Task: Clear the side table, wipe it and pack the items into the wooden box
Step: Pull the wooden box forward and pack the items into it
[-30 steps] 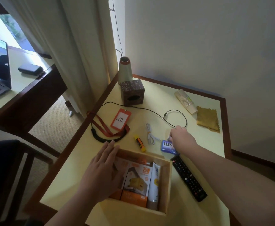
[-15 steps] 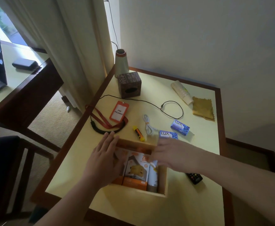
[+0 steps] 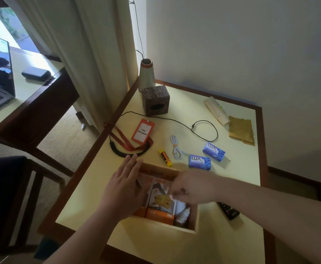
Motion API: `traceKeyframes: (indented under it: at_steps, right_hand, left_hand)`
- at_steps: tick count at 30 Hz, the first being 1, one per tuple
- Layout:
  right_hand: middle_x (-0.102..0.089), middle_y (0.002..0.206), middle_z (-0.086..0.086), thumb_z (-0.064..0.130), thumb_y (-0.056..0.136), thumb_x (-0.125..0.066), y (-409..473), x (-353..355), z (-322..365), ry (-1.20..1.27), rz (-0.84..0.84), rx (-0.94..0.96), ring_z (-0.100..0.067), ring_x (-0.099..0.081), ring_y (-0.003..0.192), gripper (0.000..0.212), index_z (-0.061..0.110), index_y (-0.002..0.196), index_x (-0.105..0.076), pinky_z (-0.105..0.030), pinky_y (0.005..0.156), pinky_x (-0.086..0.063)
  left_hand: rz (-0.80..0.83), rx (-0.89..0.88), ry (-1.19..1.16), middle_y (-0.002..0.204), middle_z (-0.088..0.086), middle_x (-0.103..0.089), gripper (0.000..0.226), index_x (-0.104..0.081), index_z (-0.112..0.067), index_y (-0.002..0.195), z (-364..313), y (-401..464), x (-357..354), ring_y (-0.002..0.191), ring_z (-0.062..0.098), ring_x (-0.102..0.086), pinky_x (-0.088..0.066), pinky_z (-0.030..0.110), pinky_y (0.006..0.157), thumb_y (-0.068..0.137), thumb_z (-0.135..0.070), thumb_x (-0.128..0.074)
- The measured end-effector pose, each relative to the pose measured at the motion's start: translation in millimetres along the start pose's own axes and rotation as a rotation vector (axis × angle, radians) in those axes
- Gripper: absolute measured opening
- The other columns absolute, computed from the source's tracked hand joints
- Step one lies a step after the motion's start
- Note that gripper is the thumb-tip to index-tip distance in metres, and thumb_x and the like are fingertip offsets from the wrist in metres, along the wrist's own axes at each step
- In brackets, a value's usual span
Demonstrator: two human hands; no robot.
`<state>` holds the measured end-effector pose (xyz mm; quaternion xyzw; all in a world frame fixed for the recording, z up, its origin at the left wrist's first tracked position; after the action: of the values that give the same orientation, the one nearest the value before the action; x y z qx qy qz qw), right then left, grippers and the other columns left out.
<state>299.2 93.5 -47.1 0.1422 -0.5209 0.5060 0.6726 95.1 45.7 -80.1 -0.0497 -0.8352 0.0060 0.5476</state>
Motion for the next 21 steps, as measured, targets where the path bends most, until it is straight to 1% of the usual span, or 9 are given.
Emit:
traceKeyframes:
  at_steps: [2, 4, 7, 8, 10, 13, 15, 17, 21]
  right_hand:
    - [-0.074, 0.093, 0.008, 0.033, 0.099, -0.057, 12, 23, -14, 0.030, -0.145, -0.102, -0.010, -0.066, 0.085, 0.022, 0.028, 0.108, -0.076, -0.032, 0.079, -0.055]
    - [-0.073, 0.091, 0.006, 0.035, 0.101, -0.057, 24, 40, -29, 0.038, -0.245, -0.228, -0.012, -0.065, 0.082, 0.021, 0.028, 0.109, -0.075, -0.031, 0.077, -0.053]
    - [-0.071, 0.088, 0.006, 0.038, 0.101, -0.056, 45, 48, -50, 0.097, -0.340, -0.398, -0.014, -0.066, 0.081, 0.018, 0.029, 0.108, -0.070, -0.037, 0.078, -0.058]
    - [-0.071, 0.090, 0.006, 0.039, 0.101, -0.056, 53, 46, -57, 0.111, -0.331, -0.452, -0.014, -0.066, 0.082, 0.018, 0.030, 0.110, -0.068, -0.039, 0.079, -0.059]
    - [-0.069, 0.099, 0.002, 0.043, 0.099, -0.058, 68, 37, -69, 0.116, -0.275, -0.561, -0.017, -0.065, 0.088, 0.025, 0.029, 0.120, -0.061, -0.041, 0.081, -0.060]
    - [-0.066, 0.107, -0.004, 0.044, 0.097, -0.061, 81, 26, -78, 0.083, -0.209, -0.656, -0.021, -0.062, 0.091, 0.036, 0.022, 0.124, -0.056, -0.037, 0.079, -0.057]
    - [-0.066, 0.107, -0.005, 0.042, 0.096, -0.062, 88, 20, -79, 0.056, -0.168, -0.668, -0.022, -0.063, 0.092, 0.034, 0.018, 0.120, -0.057, -0.038, 0.080, -0.057]
    - [-0.065, 0.101, -0.004, 0.038, 0.095, -0.064, 95, 14, -83, 0.057, -0.118, -0.692, -0.022, -0.065, 0.091, 0.028, 0.017, 0.111, -0.059, -0.039, 0.082, -0.059]
    - [-0.063, 0.089, -0.003, 0.027, 0.096, -0.063, 111, 4, -91, 0.044, -0.066, -0.731, -0.024, -0.066, 0.086, 0.012, 0.015, 0.095, -0.059, -0.036, 0.075, -0.057]
  left_hand:
    - [-0.004, 0.003, 0.006, 0.173, -0.014, 0.006, 0.082, -0.007, -0.035, 0.166, 0, 0, 0, 0.157, 0.005, 0.019, -0.014, 0.045, 0.129, 0.099, -0.070, -0.039]
    - [-0.008, 0.007, 0.008, 0.173, -0.015, 0.008, 0.082, -0.006, -0.036, 0.166, 1, 0, 0, 0.156, 0.004, 0.021, -0.011, 0.042, 0.129, 0.099, -0.071, -0.038]
    - [-0.017, 0.010, 0.015, 0.172, -0.017, 0.011, 0.082, -0.004, -0.037, 0.166, 1, -1, 1, 0.155, 0.003, 0.024, -0.005, 0.037, 0.127, 0.099, -0.072, -0.037]
    - [-0.018, 0.008, 0.017, 0.172, -0.017, 0.011, 0.083, -0.004, -0.037, 0.166, 1, -1, 1, 0.155, 0.002, 0.024, -0.004, 0.036, 0.126, 0.099, -0.073, -0.037]
    - [-0.026, 0.001, 0.018, 0.172, -0.016, 0.010, 0.083, -0.005, -0.036, 0.166, 0, -1, 2, 0.154, 0.001, 0.024, -0.002, 0.033, 0.125, 0.099, -0.073, -0.038]
    - [-0.021, 0.004, 0.018, 0.172, -0.017, 0.013, 0.083, -0.003, -0.037, 0.166, -1, 0, 3, 0.153, 0.000, 0.028, 0.002, 0.031, 0.124, 0.099, -0.073, -0.035]
    - [-0.018, 0.002, 0.025, 0.171, -0.018, 0.015, 0.082, 0.001, -0.038, 0.165, -2, 0, 4, 0.152, 0.000, 0.030, 0.003, 0.031, 0.124, 0.099, -0.074, -0.032]
    - [-0.011, -0.004, 0.038, 0.170, -0.018, 0.018, 0.082, 0.005, -0.038, 0.164, -3, -1, 5, 0.151, 0.000, 0.032, 0.004, 0.031, 0.125, 0.099, -0.075, -0.028]
    - [-0.021, -0.006, 0.023, 0.172, -0.016, 0.012, 0.080, -0.001, -0.037, 0.166, -4, -1, 7, 0.153, 0.002, 0.028, 0.006, 0.029, 0.123, 0.100, -0.072, -0.032]
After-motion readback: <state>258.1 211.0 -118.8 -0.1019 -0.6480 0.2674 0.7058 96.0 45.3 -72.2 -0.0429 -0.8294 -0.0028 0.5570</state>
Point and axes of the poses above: each hand's wrist, its own y-axis towards the middle knuckle, its own x-axis out of the back of the hand, z = x × y, the point moved 6 cm from there along y, towards the middle knuckle
